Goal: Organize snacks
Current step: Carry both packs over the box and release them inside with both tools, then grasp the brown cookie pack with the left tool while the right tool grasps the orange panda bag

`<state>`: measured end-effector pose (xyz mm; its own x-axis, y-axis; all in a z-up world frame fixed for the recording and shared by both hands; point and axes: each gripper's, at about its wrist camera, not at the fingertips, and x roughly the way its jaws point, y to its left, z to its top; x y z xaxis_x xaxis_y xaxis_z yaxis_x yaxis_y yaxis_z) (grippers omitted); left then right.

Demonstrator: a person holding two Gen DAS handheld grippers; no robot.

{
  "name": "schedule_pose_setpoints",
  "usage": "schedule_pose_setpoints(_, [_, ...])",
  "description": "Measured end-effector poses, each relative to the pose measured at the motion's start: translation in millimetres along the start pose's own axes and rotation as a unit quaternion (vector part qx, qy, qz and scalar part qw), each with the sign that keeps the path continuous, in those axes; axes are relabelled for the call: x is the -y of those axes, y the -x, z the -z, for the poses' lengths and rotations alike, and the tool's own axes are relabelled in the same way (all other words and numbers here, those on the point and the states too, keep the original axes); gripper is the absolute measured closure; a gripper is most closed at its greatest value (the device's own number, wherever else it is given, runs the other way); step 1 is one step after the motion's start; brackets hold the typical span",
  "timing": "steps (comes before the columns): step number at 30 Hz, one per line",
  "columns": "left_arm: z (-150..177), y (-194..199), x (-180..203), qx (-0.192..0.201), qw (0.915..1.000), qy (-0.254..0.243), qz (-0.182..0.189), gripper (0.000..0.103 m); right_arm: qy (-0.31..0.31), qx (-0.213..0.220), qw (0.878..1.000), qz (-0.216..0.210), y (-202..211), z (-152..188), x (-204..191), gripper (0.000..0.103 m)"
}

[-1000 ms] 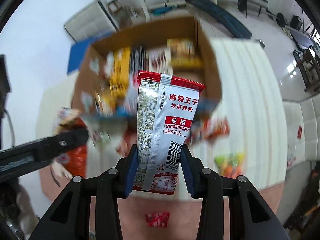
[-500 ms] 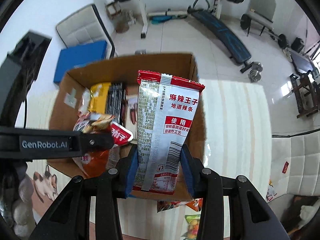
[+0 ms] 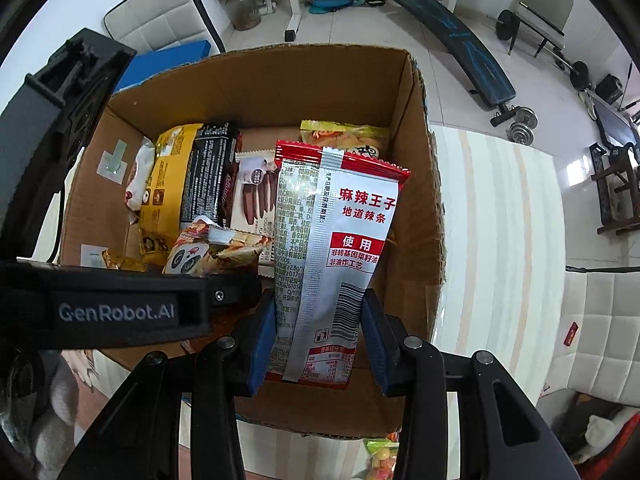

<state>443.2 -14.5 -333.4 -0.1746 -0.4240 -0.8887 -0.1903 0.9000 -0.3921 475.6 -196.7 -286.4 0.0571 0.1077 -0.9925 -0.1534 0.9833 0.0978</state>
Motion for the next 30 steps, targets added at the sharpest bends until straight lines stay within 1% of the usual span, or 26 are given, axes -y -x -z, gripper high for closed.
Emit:
schedule_pose_setpoints(3, [1.0,-5.8,4.7,0.000,0.9998,-0.004,-0.017,0.057,-0.003,-0.011,1.000,0.002,-5.2,-0.3,0.7,0.058])
schedule_pose_setpoints(5, [2.2,-9.1,5.6,-0.006,0.9999,-0.003,-0.010,0.056,-0.005,-0.021,1.000,-0.001,-9.6,-0.5,1.8,0.056])
schedule_pose_setpoints(6, [2.6,-10.7,6.0,-0.009,0.9999,-0.002,-0.011,0.055,-0.007,-0.030,1.000,-0.003,-12.7,-0.7,2.0,0.056])
schedule_pose_setpoints(7, [3.7,-11.5,6.3,-0.009,0.9999,-0.001,-0.014,0.046,-0.010,-0.039,0.999,-0.008,-16.0,-0.8,1.8,0.053])
schedule_pose_setpoints(8, [3.7,-11.9,7.4,-0.009,0.9998,-0.002,-0.017,0.037,-0.014,-0.049,0.999,-0.013,-17.6,-0.4,2.7,0.048])
schedule_pose_setpoints(9, [2.5,-13.2,9.3,-0.007,0.9996,-0.005,-0.027,0.029,-0.015,-0.054,0.998,-0.013,-18.5,0.0,2.6,0.040])
schedule_pose_setpoints(10, [4.2,-11.1,8.0,-0.001,0.9993,-0.009,-0.036,0.024,-0.015,-0.055,0.998,-0.004,-18.2,0.8,2.7,0.031])
schedule_pose_setpoints(11, [5.5,-8.8,7.7,0.005,0.9991,-0.010,-0.040,0.023,-0.014,-0.052,0.999,0.002,-16.0,1.5,3.3,0.026])
schedule_pose_setpoints(12, [6.2,-6.7,6.6,0.007,0.9991,-0.010,-0.040,0.022,-0.015,-0.050,0.999,0.001,-14.2,2.2,4.2,0.018])
schedule_pose_setpoints(15, [10.2,-1.0,4.7,0.009,0.9996,-0.005,-0.028,0.020,-0.027,-0.051,0.998,-0.014,-9.0,3.8,8.2,0.015])
schedule_pose_setpoints(17, [14.6,4.9,5.4,0.017,0.9994,-0.007,-0.028,0.019,-0.029,-0.048,0.998,-0.016,-5.0,5.0,8.4,0.014])
schedule_pose_setpoints(21, [26.0,21.4,8.5,0.041,0.9981,-0.024,-0.040,0.018,-0.036,-0.038,0.998,-0.021,3.2,5.7,5.7,0.013])
schedule_pose_setpoints(23, [30.8,32.9,6.6,0.060,0.9957,-0.036,-0.060,0.018,-0.043,-0.023,0.998,-0.026,11.5,7.1,5.4,0.011])
schedule_pose_setpoints(25, [42.0,45.3,7.0,0.090,0.9920,-0.048,-0.074,0.018,-0.058,-0.009,0.997,-0.040,19.5,9.5,6.6,0.009])
schedule_pose_setpoints(26, [46.3,50.2,6.7,0.101,0.9909,-0.052,-0.073,0.017,-0.064,-0.005,0.997,-0.045,23.3,11.4,6.4,0.008])
schedule_pose_setpoints(27, [52.0,56.9,6.1,0.114,0.9889,-0.058,-0.077,0.012,-0.064,0.002,0.997,-0.047,28.5,13.8,5.6,0.008])
schedule_pose_setpoints(30, [63.2,74.4,2.6,0.149,0.9824,-0.068,-0.090,0.011,-0.056,0.025,0.997,-0.035,43.3,19.4,0.2,0.008])
